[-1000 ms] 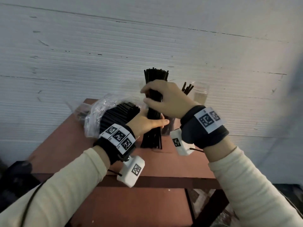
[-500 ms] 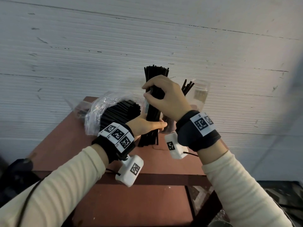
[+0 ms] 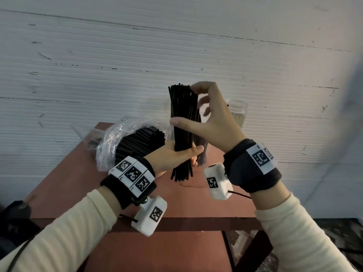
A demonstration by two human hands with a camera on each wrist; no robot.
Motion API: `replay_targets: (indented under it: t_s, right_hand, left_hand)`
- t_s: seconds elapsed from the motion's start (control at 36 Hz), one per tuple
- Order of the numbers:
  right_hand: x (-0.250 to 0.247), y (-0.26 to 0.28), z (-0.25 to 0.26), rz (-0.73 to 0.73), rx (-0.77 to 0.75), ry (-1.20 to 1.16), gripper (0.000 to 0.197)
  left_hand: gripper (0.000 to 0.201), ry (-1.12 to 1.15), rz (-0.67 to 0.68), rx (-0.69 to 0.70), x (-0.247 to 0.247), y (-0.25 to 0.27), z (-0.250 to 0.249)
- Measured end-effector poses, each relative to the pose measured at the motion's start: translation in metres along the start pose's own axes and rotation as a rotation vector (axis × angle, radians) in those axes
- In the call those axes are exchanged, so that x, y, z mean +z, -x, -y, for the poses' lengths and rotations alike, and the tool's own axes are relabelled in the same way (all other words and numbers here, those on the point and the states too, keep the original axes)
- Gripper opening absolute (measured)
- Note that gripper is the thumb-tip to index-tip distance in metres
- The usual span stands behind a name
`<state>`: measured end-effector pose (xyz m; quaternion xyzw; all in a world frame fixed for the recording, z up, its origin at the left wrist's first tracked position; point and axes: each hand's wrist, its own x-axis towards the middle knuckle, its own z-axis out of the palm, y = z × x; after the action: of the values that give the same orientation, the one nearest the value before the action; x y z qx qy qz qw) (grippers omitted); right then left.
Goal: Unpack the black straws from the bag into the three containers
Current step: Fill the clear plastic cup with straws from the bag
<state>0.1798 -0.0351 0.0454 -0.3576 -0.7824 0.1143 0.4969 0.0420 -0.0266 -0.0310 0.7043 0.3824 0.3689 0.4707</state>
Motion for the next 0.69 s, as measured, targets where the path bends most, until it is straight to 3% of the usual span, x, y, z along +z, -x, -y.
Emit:
replay_targets:
  t_s: [0.06,0.11,0.14,0.19,0.25,0.33,0.39,0.47,0.53,0.58,0.69]
  right_hand:
    - [-0.006,0.003,0.001,0.116,0.060,-0.019,0.066]
    - [-0.011,0.006,0.002,0.352,0.133,-0.047,0.057]
    - [-0.012,0.008,0.001,0.456,0.139,-0.018,0.050]
    - [-0.010,0.012,-0.003,0.527,0.112,0.026,0.024]
    - [-0.011,0.013,-0.007,0.492,0.104,-0.010,0.011]
    - [-0.022,0.007,-0.007,0.388,0.071,-0.062,0.010]
    - [-0.034,-0.002,-0.006,0.290,0.061,-0.118,0.010]
    - [-0.055,-0.022,-0.010,0.081,0.067,-0.197,0.013]
    - [-0.068,-0.037,-0.013,-0.037,0.077,-0.183,0.015]
    - [-0.078,-0.051,-0.017,-0.115,0.090,-0.176,0.016]
    - [-0.086,-0.073,-0.026,-0.188,0.144,-0.173,0.016]
  left_hand:
    - [0.027,-0.069,0.082,0.036,0.002,0.004,-0.007]
    - [0.024,-0.134,0.137,0.061,0.003,0.005,-0.012]
    - [0.026,-0.162,0.161,0.080,0.003,0.005,-0.012]
    - [0.041,-0.209,0.209,0.095,0.005,0.004,-0.014]
    - [0.053,-0.242,0.211,0.082,0.007,0.003,-0.015]
    - [0.051,-0.198,0.165,0.055,0.010,-0.002,-0.018]
    - [0.056,-0.135,0.043,0.015,0.011,-0.008,-0.022]
    - [0.080,-0.046,-0.243,0.003,0.013,-0.021,-0.025]
    - [0.110,-0.038,-0.376,0.011,0.011,-0.033,-0.021]
    - [0.136,-0.092,-0.413,-0.018,0.009,-0.045,-0.017]
    - [0.148,-0.131,-0.387,-0.080,0.005,-0.069,-0.014]
